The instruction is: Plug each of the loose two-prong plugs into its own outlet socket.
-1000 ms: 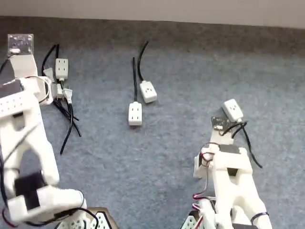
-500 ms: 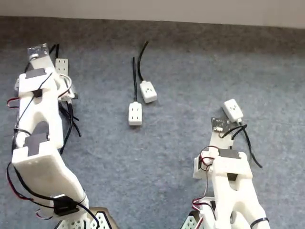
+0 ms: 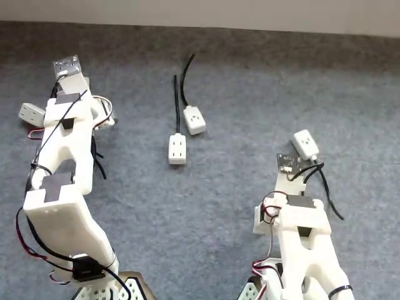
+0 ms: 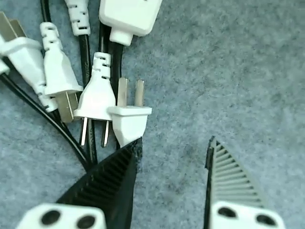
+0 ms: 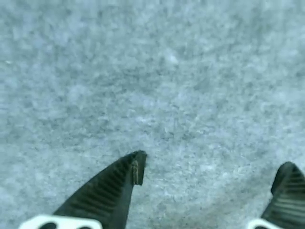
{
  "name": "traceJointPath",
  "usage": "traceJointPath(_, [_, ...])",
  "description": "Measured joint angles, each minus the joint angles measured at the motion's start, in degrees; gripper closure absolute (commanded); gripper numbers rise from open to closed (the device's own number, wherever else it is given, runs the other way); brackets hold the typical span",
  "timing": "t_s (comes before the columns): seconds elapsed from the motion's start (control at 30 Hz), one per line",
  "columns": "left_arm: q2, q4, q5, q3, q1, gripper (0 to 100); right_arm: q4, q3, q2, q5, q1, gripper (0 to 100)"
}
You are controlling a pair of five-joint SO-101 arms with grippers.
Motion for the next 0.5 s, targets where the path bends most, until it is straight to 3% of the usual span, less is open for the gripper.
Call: traceJointPath(0.5, [6.5,-0.4,-0.1,-3.1,-2.8,77,-0.1,0.0,0.0,0.0,-0.1,59.2])
